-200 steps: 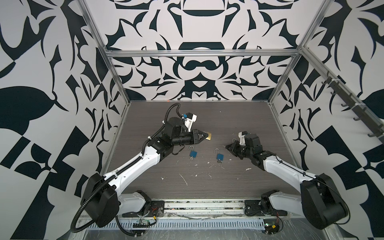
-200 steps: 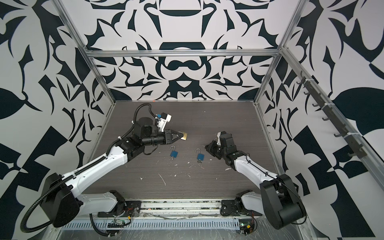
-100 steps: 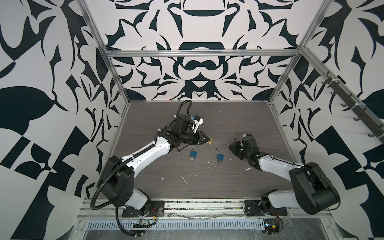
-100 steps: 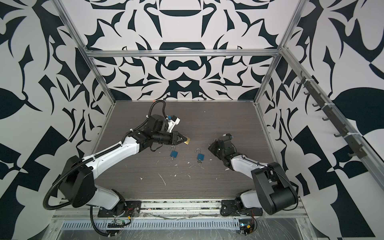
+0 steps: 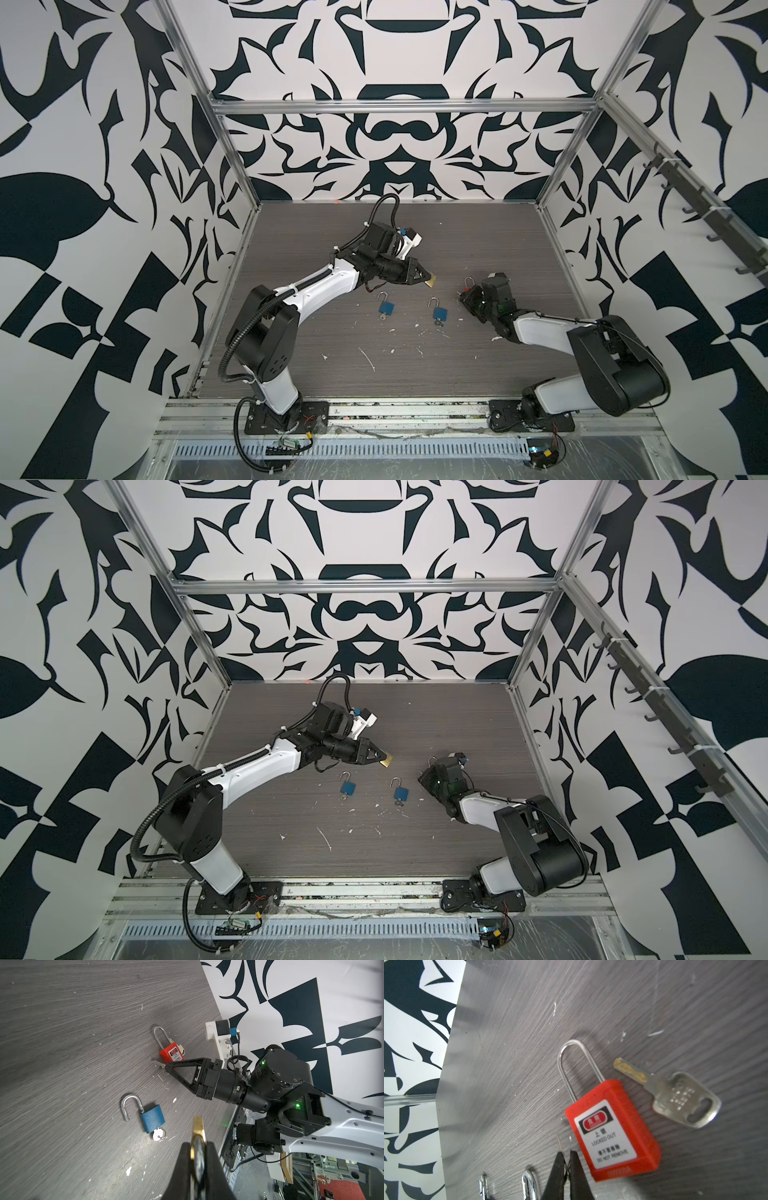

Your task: Lock with the key

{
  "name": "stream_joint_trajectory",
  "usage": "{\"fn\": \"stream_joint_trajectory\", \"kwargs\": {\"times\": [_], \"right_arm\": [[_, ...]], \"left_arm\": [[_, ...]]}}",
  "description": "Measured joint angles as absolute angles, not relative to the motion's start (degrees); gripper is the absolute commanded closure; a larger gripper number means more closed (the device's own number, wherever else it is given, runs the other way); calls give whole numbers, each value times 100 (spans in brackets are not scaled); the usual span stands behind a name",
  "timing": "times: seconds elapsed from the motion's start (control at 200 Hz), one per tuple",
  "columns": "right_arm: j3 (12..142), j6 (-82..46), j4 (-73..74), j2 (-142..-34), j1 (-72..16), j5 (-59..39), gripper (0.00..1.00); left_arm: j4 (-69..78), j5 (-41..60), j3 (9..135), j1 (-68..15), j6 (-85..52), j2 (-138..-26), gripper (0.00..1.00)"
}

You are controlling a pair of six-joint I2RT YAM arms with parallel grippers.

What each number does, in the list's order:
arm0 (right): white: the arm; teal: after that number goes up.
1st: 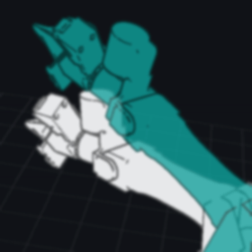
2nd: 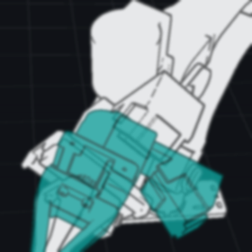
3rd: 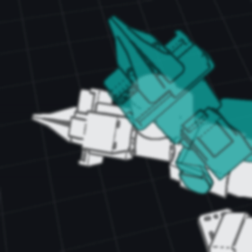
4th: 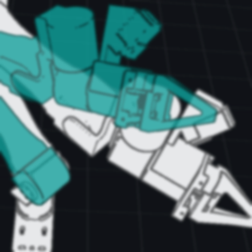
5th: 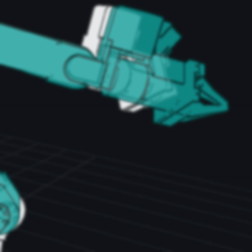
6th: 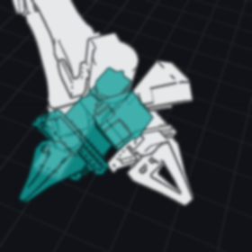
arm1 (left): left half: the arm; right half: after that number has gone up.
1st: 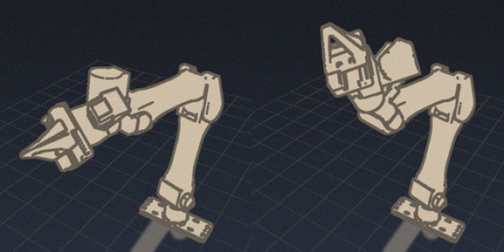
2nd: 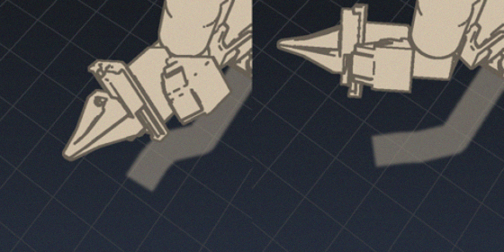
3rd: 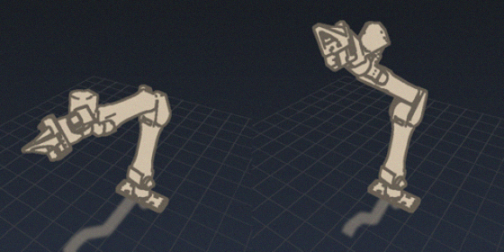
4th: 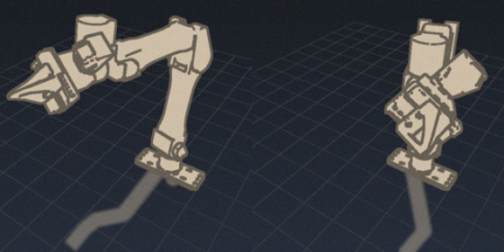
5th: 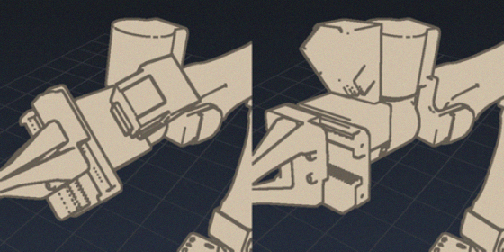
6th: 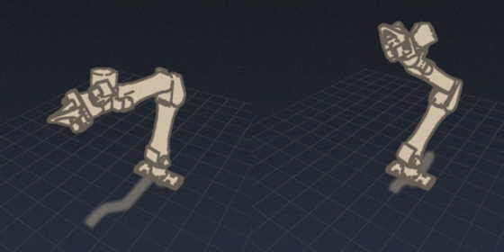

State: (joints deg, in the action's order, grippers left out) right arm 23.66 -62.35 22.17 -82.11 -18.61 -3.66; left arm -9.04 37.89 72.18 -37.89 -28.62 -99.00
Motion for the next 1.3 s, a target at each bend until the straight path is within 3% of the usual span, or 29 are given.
{"fn": "stream_joint_trajectory", "kwargs": {"times": [0.2,0.435,0.865,1.045,1.3], "right_arm": [[2274,-6287,2224,-8213,-1861,-336,73],[2171,-6307,2060,-7800,-1861,-318,68],[2180,-5975,-84,-4600,-1861,-91,66],[2180,-5894,-622,-4191,-1861,-80,67],[2158,-5870,-644,-4399,-1861,-172,67]], "left_arm": [[-919,3959,7483,-3833,-2845,-10363,100],[-1007,4016,7712,-3992,-2720,-10726,100],[-1855,4200,9170,-4136,-2051,-12256,100],[-2606,4445,10294,-4239,-1575,-13047,100],[-3667,4654,11236,-4418,-943,-13837,100]]}}
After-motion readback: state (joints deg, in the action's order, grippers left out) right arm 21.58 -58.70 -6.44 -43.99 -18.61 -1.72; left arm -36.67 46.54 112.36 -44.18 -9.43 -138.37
